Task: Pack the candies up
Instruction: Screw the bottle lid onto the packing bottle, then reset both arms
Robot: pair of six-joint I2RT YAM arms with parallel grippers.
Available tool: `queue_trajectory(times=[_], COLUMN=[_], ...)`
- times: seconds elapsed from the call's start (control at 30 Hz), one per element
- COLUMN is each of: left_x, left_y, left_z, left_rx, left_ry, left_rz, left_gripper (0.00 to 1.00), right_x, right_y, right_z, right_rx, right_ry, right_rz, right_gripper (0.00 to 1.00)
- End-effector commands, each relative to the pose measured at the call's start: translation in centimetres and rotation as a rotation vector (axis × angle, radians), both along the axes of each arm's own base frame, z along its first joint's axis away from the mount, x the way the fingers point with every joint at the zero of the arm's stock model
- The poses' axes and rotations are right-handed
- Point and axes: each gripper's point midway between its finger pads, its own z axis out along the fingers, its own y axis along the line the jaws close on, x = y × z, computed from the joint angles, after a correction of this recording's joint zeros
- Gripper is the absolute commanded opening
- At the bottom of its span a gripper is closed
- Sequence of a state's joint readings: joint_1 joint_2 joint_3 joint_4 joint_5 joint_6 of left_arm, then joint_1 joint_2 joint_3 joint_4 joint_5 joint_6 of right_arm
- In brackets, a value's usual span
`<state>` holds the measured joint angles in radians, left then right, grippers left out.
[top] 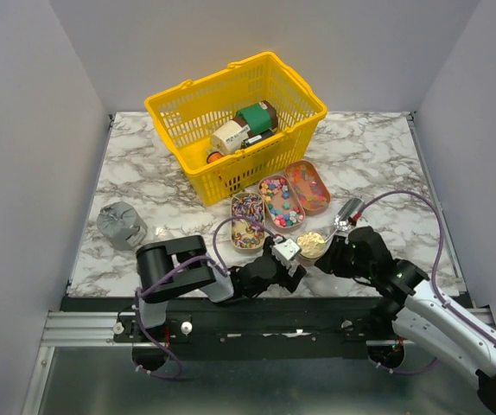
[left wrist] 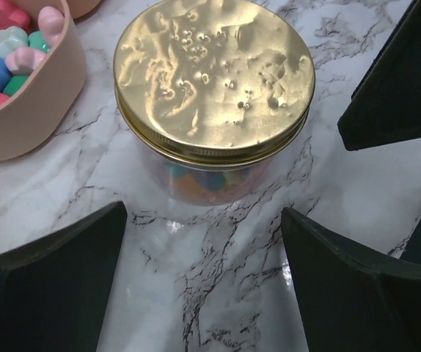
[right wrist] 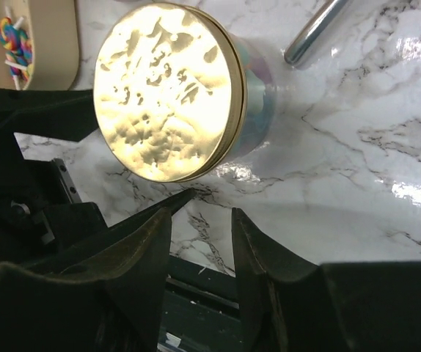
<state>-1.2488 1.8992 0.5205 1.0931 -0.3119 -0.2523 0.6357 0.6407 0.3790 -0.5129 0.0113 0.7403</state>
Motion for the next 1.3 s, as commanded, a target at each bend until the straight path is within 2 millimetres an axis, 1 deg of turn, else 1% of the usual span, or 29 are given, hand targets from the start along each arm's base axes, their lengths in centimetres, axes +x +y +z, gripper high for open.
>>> queue_trajectory(times=[0.0, 0.03, 0.07, 0.1, 0.13, 0.17, 0.2, 0.23, 0.3, 0.33, 0.37, 0.43, 0.47, 0.5, 0.57, 0.6, 0.63, 0.67, 0.7, 0.73, 0.77, 0.8, 0.83, 0.9, 0.93, 1.0, 1.03, 1.1, 1.27], left_x=[-0.3, -0.4, -0.4, 0.0, 0.1, 0.3, 0.7, 1.3, 1.9, 2.5, 2.7, 3.4, 3.6, 3.7, 4.3, 4.5, 4.7, 5.4, 5.2, 5.1, 5.2, 5.3, 5.1, 4.9, 4.8, 4.6, 4.5, 4.2, 3.7], left_y=[2.4, 3.1, 3.4, 3.9, 4.6, 5.1, 5.6, 6.9, 8.0, 9.1, 9.5, 10.4, 10.6, 10.7, 11.4, 11.8, 12.4, 13.3, 13.6, 14.3, 14.8, 15.6, 16.3, 17.2, 17.9, 18.5, 18.9, 19.3, 19.9], left_z=[1.3, 1.1, 1.5, 2.8, 2.7, 3.1, 3.8, 4.4, 5.5, 6.7, 7.2, 8.7, 9.1, 10.0, 10.0, 11.2, 11.0, 11.2, 12.7, 12.5, 12.9, 14.0, 13.7, 14.7, 14.5, 15.0, 14.7, 14.9, 14.1], left_rx=[0.079, 0.130, 0.137, 0.123, 0.155, 0.168, 0.173, 0.231, 0.247, 0.296, 0.301, 0.318, 0.314, 0.286, 0.239, 0.171, 0.137, 0.099, 0.029, 0.011, -0.008, -0.048, -0.039, -0.065, -0.049, -0.067, -0.056, -0.075, -0.071], left_ry=[0.094, 0.104, 0.112, 0.104, 0.141, 0.145, 0.143, 0.126, 0.129, 0.096, 0.095, 0.091, 0.099, 0.108, 0.171, 0.198, 0.217, 0.239, 0.250, 0.250, 0.247, 0.237, 0.236, 0.225, 0.220, 0.212, 0.213, 0.214, 0.228], left_rz=[0.150, 0.180, 0.201, 0.249, 0.299, 0.337, 0.375, 0.448, 0.545, 0.602, 0.632, 0.671, 0.675, 0.669, 0.659, 0.650, 0.655, 0.668, 0.645, 0.646, 0.653, 0.662, 0.669, 0.676, 0.686, 0.693, 0.698, 0.702, 0.701], left_gripper=[0.99, 0.99, 0.99, 0.99, 0.99, 0.99, 0.99, 0.99, 0.99, 0.99, 0.99, 0.99, 0.99, 0.99, 0.99, 0.99, 0.99, 0.99, 0.99, 0.99, 0.99, 0.99, 0.99, 0.99, 0.99, 0.99, 0.99, 0.99, 0.99], right_x=[1.6, 1.6, 1.6, 1.8, 1.9, 1.8, 2.1, 2.2, 2.4, 2.5, 2.6, 2.8, 2.8, 2.7, 2.6, 2.6, 2.5, 2.5, 2.5, 2.5, 2.5, 2.5, 2.5, 2.5, 2.5, 2.5, 2.5, 2.5, 2.5], right_y=[-1.0, -1.3, -1.3, -1.3, -1.4, -1.5, -1.6, -1.8, -2.1, -2.2, -2.4, -2.8, -3.0, -3.0, -3.1, -3.1, -3.1, -3.1, -3.0, -3.0, -3.0, -3.0, -3.0, -3.0, -3.0, -3.0, -3.0, -3.0, -3.0], right_z=[2.7, 2.9, 3.3, 3.8, 4.0, 4.0, 4.6, 4.7, 5.5, 5.9, 6.1, 6.7, 6.8, 6.8, 6.7, 6.6, 6.5, 6.5, 6.5, 6.3, 6.4, 6.3, 6.3, 6.3, 6.3, 6.3, 6.3, 6.3, 6.1], right_rx=[-0.022, -0.026, -0.024, -0.023, -0.027, -0.039, -0.039, -0.046, -0.044, -0.045, -0.047, -0.048, -0.051, -0.048, -0.047, -0.046, -0.046, -0.044, -0.042, -0.042, -0.043, -0.043, -0.044, -0.044, -0.045, -0.045, -0.045, -0.047, -0.051], right_ry=[-0.133, -0.138, -0.149, -0.161, -0.166, -0.162, -0.179, -0.185, -0.221, -0.238, -0.251, -0.280, -0.280, -0.282, -0.278, -0.275, -0.269, -0.268, -0.267, -0.264, -0.264, -0.263, -0.263, -0.260, -0.260, -0.260, -0.260, -0.260, -0.258], right_rz=[-0.043, -0.051, -0.047, -0.051, -0.056, -0.053, -0.061, -0.063, -0.078, -0.078, -0.085, -0.101, -0.109, -0.109, -0.117, -0.118, -0.119, -0.115, -0.117, -0.116, -0.115, -0.115, -0.115, -0.112, -0.112, -0.115, -0.114, -0.113, -0.110], right_gripper=[0.49, 0.51, 0.53, 0.53, 0.54, 0.57, 0.58, 0.59, 0.66, 0.68, 0.72, 0.74, 0.75, 0.75, 0.76, 0.76, 0.77, 0.77, 0.77, 0.77, 0.77, 0.77, 0.77, 0.77, 0.77, 0.77, 0.77, 0.77, 0.77])
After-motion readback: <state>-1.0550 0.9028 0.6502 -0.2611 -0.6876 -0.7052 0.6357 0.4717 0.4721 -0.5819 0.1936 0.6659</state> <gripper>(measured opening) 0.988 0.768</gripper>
